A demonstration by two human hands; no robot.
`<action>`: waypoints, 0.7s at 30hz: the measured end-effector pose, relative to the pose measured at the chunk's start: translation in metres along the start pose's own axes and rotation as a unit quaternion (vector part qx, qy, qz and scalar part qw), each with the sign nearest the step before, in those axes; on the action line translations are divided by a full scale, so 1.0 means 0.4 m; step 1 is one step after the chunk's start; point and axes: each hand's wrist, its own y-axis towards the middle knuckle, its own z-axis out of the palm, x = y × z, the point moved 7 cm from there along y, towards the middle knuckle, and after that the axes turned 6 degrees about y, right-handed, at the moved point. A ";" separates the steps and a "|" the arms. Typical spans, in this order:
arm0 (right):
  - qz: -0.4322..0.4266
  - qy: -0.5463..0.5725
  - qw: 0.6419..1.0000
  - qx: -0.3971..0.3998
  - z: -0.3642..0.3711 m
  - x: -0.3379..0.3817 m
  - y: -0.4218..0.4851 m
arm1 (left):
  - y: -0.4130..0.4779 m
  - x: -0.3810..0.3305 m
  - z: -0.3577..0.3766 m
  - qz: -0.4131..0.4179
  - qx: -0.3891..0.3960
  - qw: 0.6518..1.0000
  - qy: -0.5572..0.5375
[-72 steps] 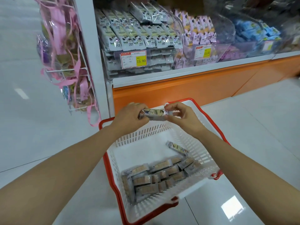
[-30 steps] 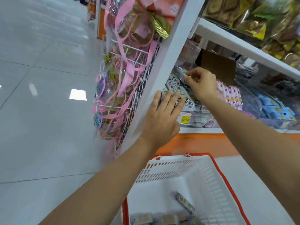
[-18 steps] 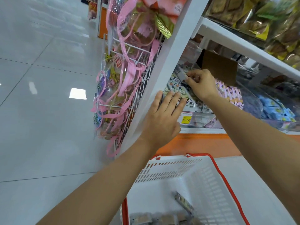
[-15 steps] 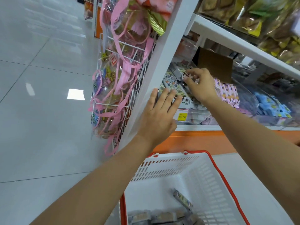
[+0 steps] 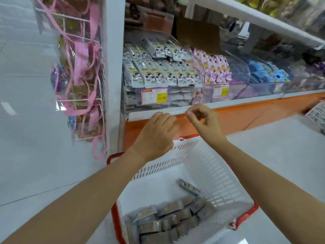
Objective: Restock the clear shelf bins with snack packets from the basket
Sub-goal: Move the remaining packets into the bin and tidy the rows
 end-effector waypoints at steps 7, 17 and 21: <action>0.152 -0.097 0.977 0.113 0.069 -0.318 -0.220 | -0.107 -0.010 0.237 -0.052 0.290 0.956 -0.012; 0.283 -0.221 0.894 0.269 0.189 -0.603 -0.464 | -0.186 -0.046 0.352 -0.058 0.360 0.930 0.034; 0.294 -0.260 0.874 0.286 0.222 -0.648 -0.492 | -0.189 -0.050 0.353 -0.056 0.354 0.932 0.050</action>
